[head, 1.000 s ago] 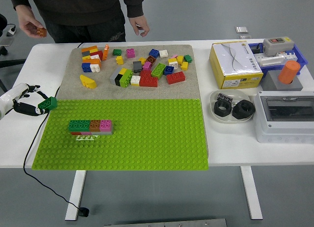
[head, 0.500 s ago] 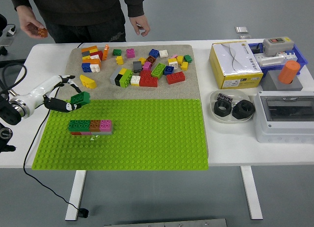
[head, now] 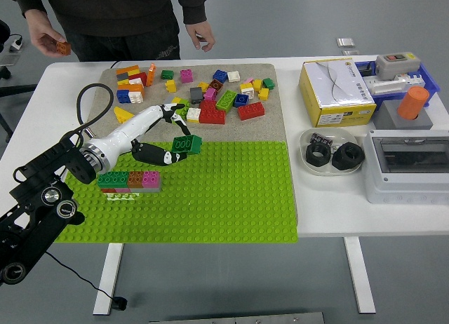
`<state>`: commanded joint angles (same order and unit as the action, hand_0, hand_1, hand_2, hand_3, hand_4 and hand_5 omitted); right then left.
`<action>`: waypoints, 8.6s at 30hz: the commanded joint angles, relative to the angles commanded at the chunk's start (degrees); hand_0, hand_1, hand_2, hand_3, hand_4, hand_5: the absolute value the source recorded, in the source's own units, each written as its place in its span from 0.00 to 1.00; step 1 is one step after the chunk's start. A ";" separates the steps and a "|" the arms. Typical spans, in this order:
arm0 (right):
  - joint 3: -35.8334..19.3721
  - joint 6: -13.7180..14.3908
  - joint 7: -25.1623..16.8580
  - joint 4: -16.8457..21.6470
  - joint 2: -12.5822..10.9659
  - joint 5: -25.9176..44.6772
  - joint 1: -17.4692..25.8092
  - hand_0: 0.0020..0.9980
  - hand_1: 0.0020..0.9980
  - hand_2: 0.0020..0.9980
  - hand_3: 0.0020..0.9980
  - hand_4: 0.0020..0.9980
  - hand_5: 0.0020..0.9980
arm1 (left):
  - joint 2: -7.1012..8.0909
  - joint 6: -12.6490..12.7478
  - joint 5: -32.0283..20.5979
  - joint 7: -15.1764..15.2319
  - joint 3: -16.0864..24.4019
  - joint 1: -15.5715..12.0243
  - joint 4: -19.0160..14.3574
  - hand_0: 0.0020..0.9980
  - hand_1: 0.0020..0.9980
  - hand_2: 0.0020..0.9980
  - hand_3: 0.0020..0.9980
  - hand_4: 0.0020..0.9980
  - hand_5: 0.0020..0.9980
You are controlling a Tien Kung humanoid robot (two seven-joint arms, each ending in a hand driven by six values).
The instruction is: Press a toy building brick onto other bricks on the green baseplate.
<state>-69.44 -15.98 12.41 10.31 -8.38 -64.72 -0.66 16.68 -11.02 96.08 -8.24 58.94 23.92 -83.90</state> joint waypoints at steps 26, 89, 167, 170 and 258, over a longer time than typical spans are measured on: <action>0.29 0.18 -0.20 0.00 0.12 0.45 -0.09 0.69 0.65 0.62 0.88 0.62 1.00 | -2.18 1.91 -1.54 2.56 0.48 -3.02 7.92 0.97 0.99 0.98 0.49 0.82 0.00; 1.22 0.43 -0.13 0.00 0.47 1.40 -0.25 0.69 0.66 0.63 0.88 0.64 1.00 | 0.72 0.33 -5.73 3.79 7.61 -5.20 12.56 0.97 0.98 0.96 0.49 0.82 0.00; 1.35 0.05 -0.13 0.00 0.28 2.58 -0.60 0.69 0.66 0.64 0.88 0.63 1.00 | 9.77 -0.74 -6.63 2.51 -2.34 -1.06 8.49 0.96 0.97 0.95 0.49 0.82 0.00; 1.19 0.04 -0.15 0.00 0.22 2.46 -0.56 0.69 0.66 0.64 0.88 0.63 1.00 | 8.75 -1.41 -5.92 1.07 -1.66 -1.27 7.35 0.96 0.97 0.95 0.49 0.82 0.00; 1.56 0.00 -0.75 0.00 0.21 2.74 -0.24 0.69 0.66 0.63 0.87 0.65 1.00 | 3.88 -1.86 -4.87 0.98 -0.65 -1.27 13.46 0.96 0.97 0.94 0.52 0.58 0.00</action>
<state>-67.88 -15.97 11.65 10.31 -8.16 -61.98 -0.90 20.56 -12.88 91.21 -7.26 58.29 22.65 -70.44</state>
